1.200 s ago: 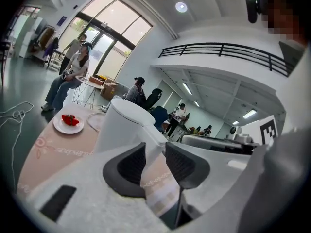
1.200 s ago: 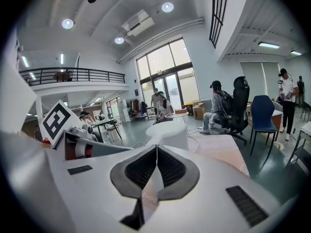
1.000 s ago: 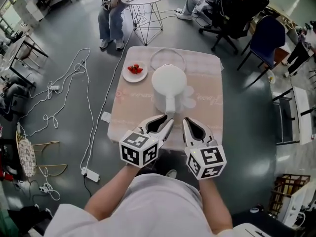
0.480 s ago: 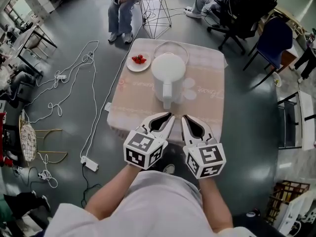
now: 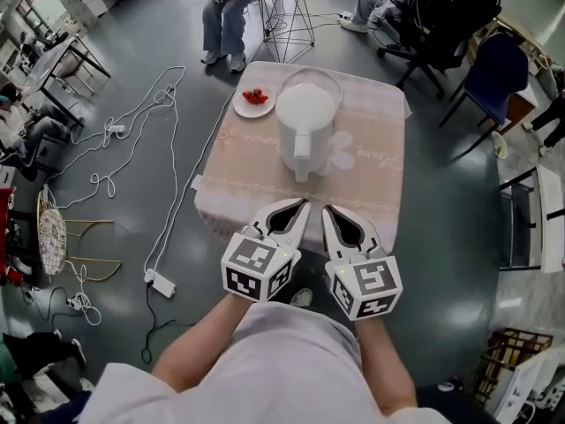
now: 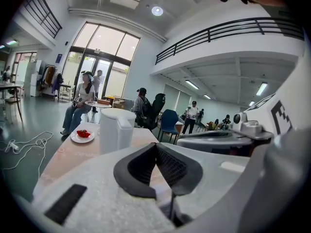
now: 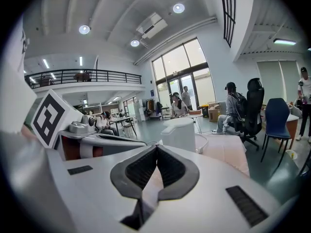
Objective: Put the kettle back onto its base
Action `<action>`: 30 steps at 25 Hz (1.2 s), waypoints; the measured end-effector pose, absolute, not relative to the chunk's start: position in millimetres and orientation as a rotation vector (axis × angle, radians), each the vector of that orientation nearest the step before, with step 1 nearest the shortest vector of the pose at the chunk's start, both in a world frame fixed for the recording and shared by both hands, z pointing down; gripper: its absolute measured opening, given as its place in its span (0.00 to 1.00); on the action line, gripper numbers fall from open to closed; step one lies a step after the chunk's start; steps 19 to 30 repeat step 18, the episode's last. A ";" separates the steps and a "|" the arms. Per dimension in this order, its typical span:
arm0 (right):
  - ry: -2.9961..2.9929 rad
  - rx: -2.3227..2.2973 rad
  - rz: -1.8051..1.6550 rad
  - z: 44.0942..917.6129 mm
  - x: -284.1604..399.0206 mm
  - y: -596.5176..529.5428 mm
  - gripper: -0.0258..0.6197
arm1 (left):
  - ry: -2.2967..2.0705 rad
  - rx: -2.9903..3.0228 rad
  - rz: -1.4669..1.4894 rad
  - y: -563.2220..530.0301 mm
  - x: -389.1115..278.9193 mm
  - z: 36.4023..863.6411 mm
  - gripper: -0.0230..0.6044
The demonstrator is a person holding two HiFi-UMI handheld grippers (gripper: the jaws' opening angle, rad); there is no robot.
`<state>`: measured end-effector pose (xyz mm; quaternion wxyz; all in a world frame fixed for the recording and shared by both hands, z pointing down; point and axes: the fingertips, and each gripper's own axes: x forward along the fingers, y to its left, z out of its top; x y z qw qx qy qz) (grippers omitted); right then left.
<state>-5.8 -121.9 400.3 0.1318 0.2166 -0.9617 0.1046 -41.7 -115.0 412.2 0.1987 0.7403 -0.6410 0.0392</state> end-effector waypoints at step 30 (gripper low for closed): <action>-2.806 0.589 0.298 399.8 -4.8 -114.5 0.05 | -1.804 2.053 0.092 -107.9 -37.7 408.1 0.05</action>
